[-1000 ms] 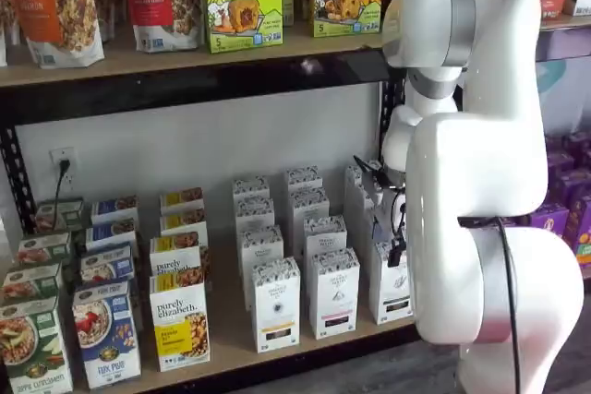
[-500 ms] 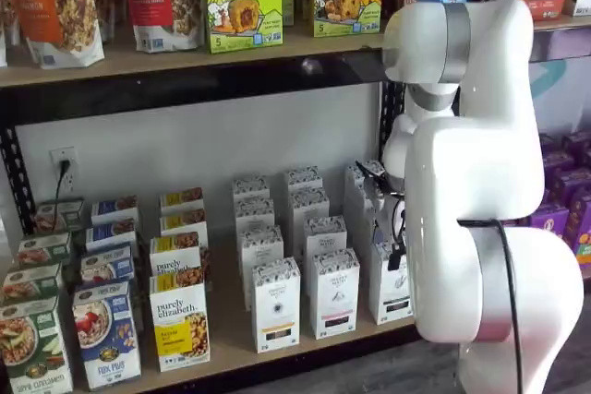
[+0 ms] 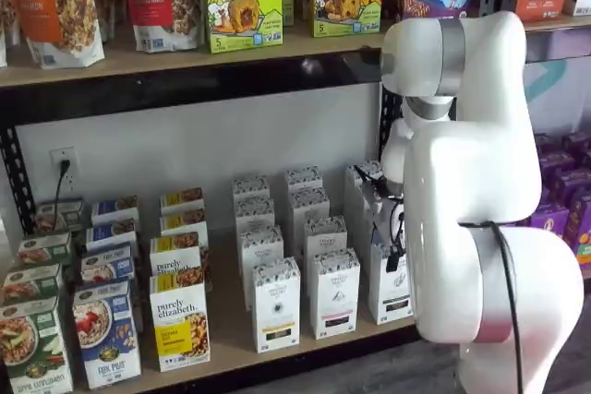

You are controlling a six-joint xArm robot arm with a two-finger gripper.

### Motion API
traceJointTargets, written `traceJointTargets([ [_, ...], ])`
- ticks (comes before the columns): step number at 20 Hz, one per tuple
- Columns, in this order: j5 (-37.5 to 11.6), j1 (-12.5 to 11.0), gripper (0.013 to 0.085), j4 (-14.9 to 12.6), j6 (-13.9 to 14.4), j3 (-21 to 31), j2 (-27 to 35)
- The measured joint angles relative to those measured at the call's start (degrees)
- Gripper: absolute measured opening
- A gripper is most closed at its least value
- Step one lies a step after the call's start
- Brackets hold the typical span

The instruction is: Pick up the white box with a green strip in the middle, on the bottom shelf, the sixth box from the left

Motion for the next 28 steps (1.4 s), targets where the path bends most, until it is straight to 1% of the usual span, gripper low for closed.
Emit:
traceJointTargets([
  [4, 0.45, -0.32, 0.0850, 1.05, -1.16, -0.38, 0.00],
  [8, 2.10, -0.88, 0.0850, 3.27, -3.43, -1.02, -0.73],
  [12, 3.08, -1.22, 0.0850, 3.37, -3.70, -1.74, -1.10],
  [15, 3.80, -1.22, 0.0850, 2.12, -2.58, -2.70, -0.65],
  [17, 3.45, -1.02, 0.0850, 0.39, -1.00, -3.34, 0.21],
  [21, 3.50, -0.85, 0.0850, -1.57, 0.78, -5.05, 2.29],
  [28, 3.22, -0.68, 0.0850, -6.45, 5.05, -7.38, 5.03],
])
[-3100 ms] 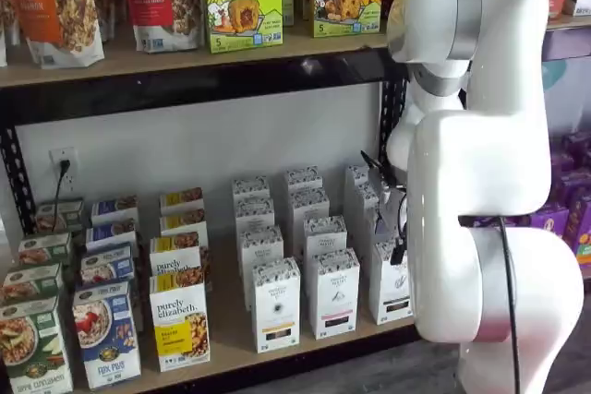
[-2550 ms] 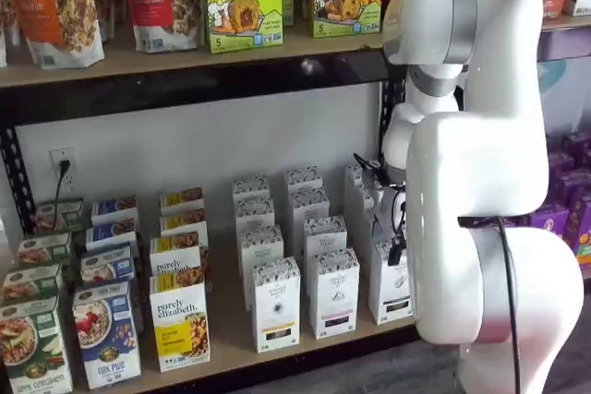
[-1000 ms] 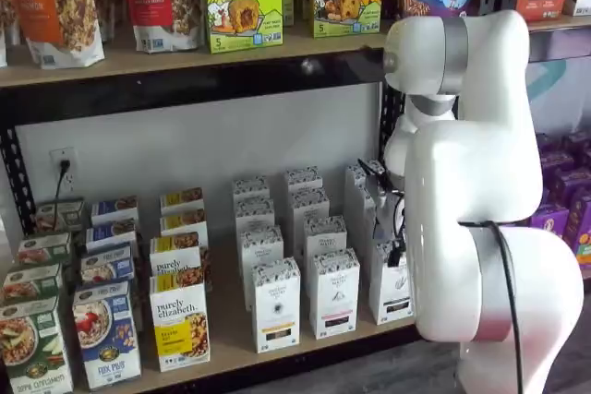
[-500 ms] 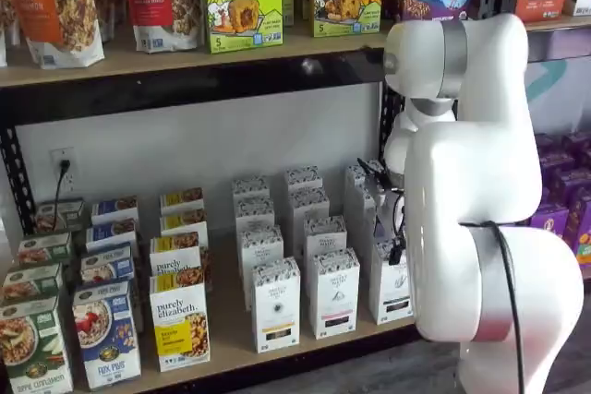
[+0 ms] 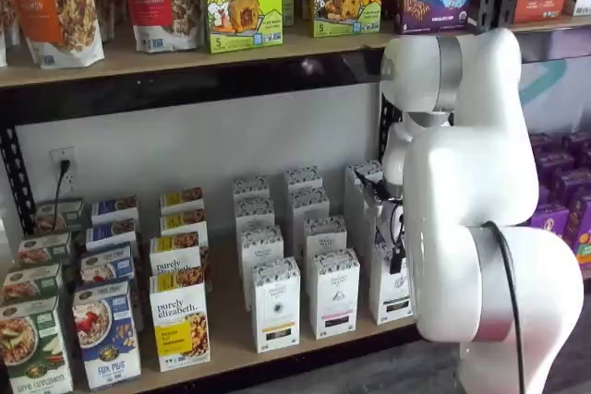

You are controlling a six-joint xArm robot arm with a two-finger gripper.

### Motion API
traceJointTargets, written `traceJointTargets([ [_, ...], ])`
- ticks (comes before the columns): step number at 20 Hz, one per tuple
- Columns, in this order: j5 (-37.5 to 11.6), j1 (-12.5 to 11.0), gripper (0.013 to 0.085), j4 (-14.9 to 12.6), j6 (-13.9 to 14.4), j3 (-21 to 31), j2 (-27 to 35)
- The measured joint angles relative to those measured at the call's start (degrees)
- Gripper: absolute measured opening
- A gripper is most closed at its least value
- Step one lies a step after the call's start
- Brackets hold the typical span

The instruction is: Pick up the white box with a green strip in the middle, on the bottom shelf, the sixth box from the left

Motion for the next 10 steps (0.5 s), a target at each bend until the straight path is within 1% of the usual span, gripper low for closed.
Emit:
traceJointTargets([
  [2, -1.08, 0.05, 0.0850, -1.82, 1.59, -0.02, 0.48],
  [3, -1.66, 0.11, 0.0850, -3.34, 2.97, -0.05, 0.78],
  [5, -1.86, 0.21, 0.0850, -5.59, 5.00, -0.70, 1.56],
  [6, -1.67, 0.26, 0.0850, -6.20, 5.57, -1.07, 1.88],
  [9, -1.02, 0.39, 0.0850, -6.42, 5.88, -1.89, 2.49],
  [10, -1.01, 0.43, 0.0810, -6.07, 5.62, -2.04, 2.62],
])
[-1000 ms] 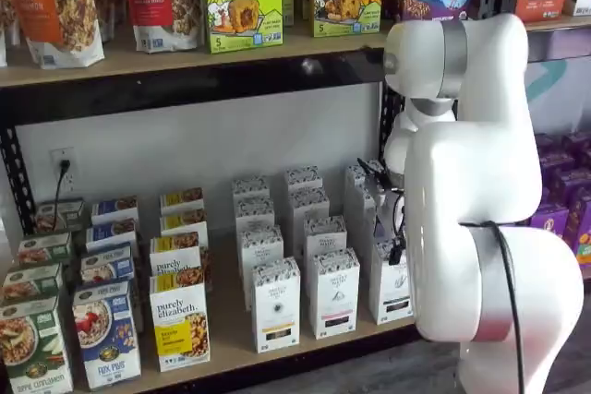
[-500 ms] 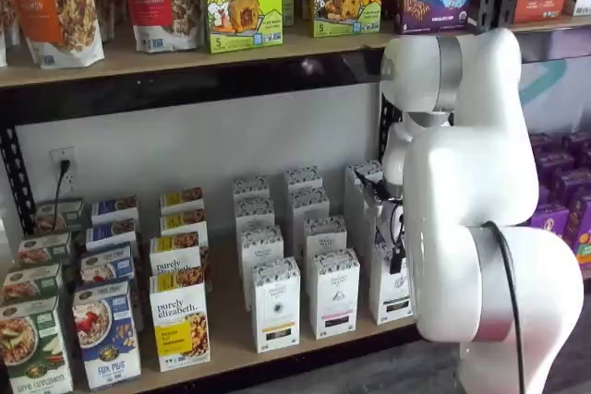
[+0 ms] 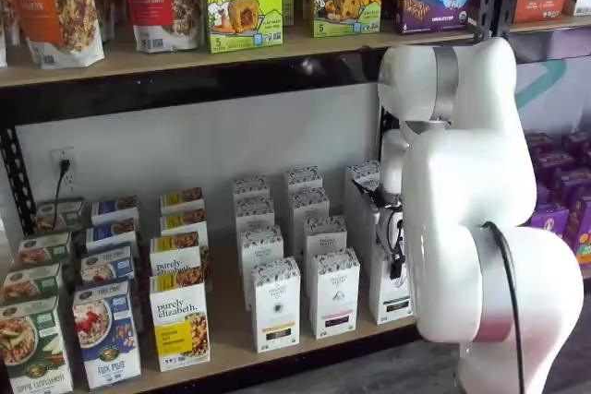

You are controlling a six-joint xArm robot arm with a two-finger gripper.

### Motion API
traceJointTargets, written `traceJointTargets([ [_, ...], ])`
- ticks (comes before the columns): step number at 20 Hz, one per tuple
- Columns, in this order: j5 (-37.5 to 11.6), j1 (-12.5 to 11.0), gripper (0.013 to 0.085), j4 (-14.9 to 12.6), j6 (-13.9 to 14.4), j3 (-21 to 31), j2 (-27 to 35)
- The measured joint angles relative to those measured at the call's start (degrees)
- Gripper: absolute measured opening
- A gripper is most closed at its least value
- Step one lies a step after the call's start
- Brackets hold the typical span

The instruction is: Pick up the white box with a green strip in the middle, on the bottom shelf, the sixth box from the left

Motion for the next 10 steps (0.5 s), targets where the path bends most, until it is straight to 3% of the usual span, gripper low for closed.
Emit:
traceJointTargets([
  [5, 0.44, 0.08, 0.0690, 0.18, -0.07, -0.43, 0.16],
  [10, 0.29, 0.04, 0.0690, -0.54, 0.51, 0.02, -0.25],
])
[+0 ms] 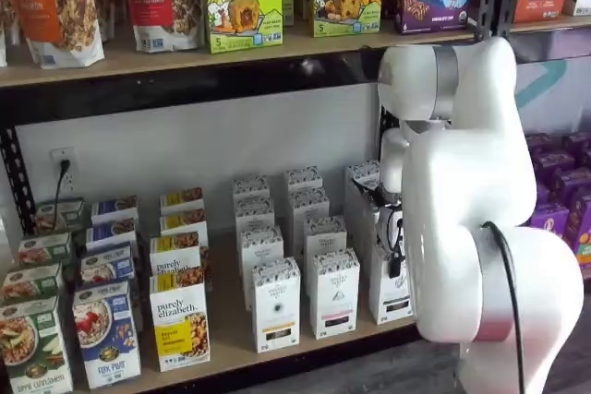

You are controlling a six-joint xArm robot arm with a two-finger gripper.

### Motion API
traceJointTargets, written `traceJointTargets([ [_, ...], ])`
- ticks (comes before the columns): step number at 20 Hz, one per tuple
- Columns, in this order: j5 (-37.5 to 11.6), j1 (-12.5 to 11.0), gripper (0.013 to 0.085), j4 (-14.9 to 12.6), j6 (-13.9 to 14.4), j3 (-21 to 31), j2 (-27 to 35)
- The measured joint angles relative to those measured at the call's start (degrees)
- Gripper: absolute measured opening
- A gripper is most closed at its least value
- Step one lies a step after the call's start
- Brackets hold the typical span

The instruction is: Pick up the white box with a green strip in the middle, on the bottom shelf, the sixth box from the left

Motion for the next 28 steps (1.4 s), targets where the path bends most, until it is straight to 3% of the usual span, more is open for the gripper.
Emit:
traceJointTargets([
  [3, -0.23, -0.05, 0.0650, -0.06, 0.01, 0.52, -0.37],
  [7, -0.55, -0.09, 0.0530, 0.32, -0.35, 1.43, -1.01],
  [14, -5.43, 0.12, 0.0530, -1.25, 1.25, 6.52, -3.48],
  [17, -8.27, 0.48, 0.0530, -1.07, 1.47, 11.38, -6.33],
  [21, -13.50, 0.89, 0.0530, -3.70, 4.35, 20.81, -11.98],
  [25, -14.73, 1.36, 0.0530, -0.33, 1.74, 29.00, -18.40],
  [26, -15.44, 1.36, 0.0530, -1.34, 2.68, 30.92, -19.98],
  [28, -16.96, 1.01, 0.0530, -6.92, 7.63, 35.34, -23.62],
])
